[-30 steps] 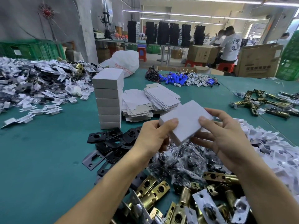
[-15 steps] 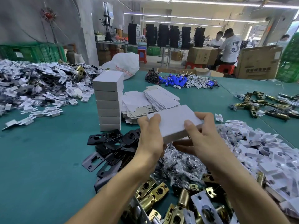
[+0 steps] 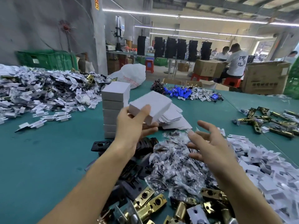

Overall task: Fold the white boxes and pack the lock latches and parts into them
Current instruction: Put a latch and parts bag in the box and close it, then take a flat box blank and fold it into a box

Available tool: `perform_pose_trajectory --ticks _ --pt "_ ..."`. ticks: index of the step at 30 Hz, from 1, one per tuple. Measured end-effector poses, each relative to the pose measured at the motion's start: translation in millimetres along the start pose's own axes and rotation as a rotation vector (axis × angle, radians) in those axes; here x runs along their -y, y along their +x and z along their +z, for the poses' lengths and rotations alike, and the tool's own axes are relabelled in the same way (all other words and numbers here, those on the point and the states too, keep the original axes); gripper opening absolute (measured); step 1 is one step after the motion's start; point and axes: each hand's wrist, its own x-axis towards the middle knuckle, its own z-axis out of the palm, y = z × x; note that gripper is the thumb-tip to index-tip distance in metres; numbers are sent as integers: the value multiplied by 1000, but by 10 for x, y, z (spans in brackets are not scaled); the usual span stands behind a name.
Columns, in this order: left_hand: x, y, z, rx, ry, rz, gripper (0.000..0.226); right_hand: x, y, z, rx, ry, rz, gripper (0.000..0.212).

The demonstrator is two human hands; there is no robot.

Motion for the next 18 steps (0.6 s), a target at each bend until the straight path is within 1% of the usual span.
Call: perform_pose_trajectory --ticks 3,6,8,13,18 --pt "-250 251 -60 -171 53 222 28 9 -11 8 52 48 -2 26" --pt "-445 461 -72 -277 139 367 30 9 -28 14 102 54 -32 22" --pt "-510 574 -63 -329 140 386 34 8 -37 17 124 55 -40 21" --pt "-477 770 -42 -431 124 336 37 12 -37 19 143 62 -37 19" --pt "-407 918 -95 -493 254 364 35 10 -28 -15 139 68 -44 17"
